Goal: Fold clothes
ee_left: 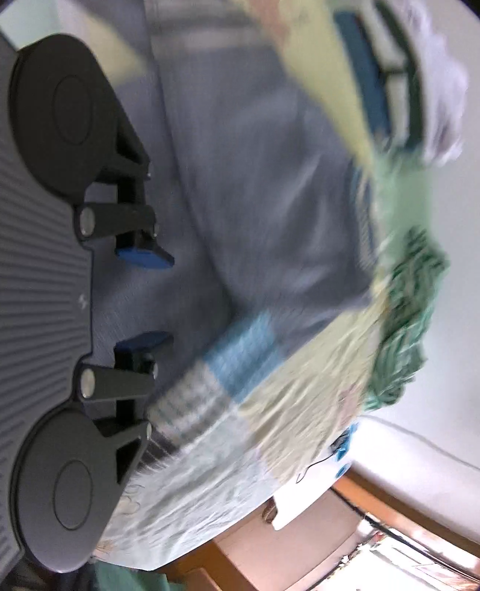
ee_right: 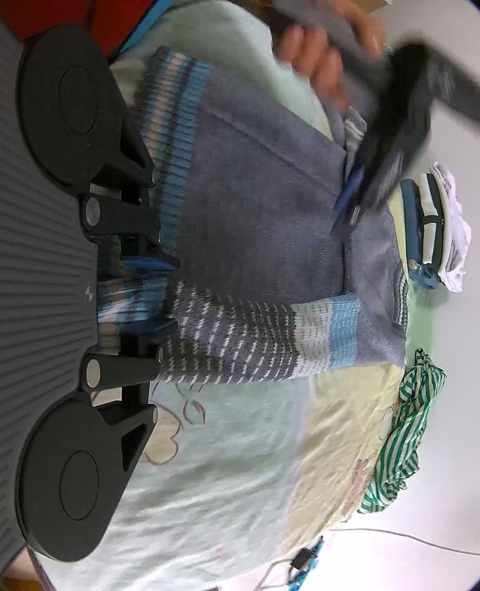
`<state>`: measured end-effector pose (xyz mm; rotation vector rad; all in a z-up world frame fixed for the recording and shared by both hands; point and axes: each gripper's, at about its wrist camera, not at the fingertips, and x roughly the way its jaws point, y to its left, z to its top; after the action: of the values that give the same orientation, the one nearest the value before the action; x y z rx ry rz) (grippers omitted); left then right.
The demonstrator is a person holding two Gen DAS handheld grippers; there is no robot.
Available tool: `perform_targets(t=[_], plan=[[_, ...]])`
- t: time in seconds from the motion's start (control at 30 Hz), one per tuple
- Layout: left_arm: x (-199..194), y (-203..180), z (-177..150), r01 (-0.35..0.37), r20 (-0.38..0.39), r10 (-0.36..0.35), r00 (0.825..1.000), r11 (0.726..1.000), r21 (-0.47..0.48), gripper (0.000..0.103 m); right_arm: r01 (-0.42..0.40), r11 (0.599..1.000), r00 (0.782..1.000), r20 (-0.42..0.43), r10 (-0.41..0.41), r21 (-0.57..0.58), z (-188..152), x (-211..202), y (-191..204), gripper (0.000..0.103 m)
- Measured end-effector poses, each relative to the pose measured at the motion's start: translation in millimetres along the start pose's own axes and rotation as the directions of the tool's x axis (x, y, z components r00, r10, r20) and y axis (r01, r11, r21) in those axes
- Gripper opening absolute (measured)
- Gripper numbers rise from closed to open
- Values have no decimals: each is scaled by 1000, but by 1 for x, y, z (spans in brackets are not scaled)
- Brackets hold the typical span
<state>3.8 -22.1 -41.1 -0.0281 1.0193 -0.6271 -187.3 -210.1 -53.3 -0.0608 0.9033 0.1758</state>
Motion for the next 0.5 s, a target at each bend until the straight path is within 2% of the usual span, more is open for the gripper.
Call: perform_targets(t=[0.07,0.17,0.2,0.23,0.37,0.43,0.47,0.5], plan=[[21,-4,9,35,-36,-37,999,998,-54,36,14,1000,1000,4,-14,5,-4,-2,1,31],[32,-2,21,54,-20,-57,998,990,-130,38,16,999,1000,20,-17,43,-9,-6,-2,31],[35,0,25,69,-14,-72,997,984,-163,45,17,999,999,27,-19,51,-10,-7,-2,31],[37,2,27,90,-9,-93,996,978,-189,46,19,998,999,34,-21,59,-11,-7,-2,31],[46,2,38,108,12,-108,994,966,-237,44,31,997,998,43,-34,69,-16,-4,-3,31],[52,0,44,104,20,-102,995,963,-249,31,26,998,998,50,-29,62,-18,-5,-3,31],[54,-1,45,85,19,-83,996,964,-251,14,23,998,998,52,-26,54,-19,-5,-2,31],[56,0,47,73,20,-70,997,964,-257,6,23,999,998,52,-25,39,-20,-6,-1,30]])
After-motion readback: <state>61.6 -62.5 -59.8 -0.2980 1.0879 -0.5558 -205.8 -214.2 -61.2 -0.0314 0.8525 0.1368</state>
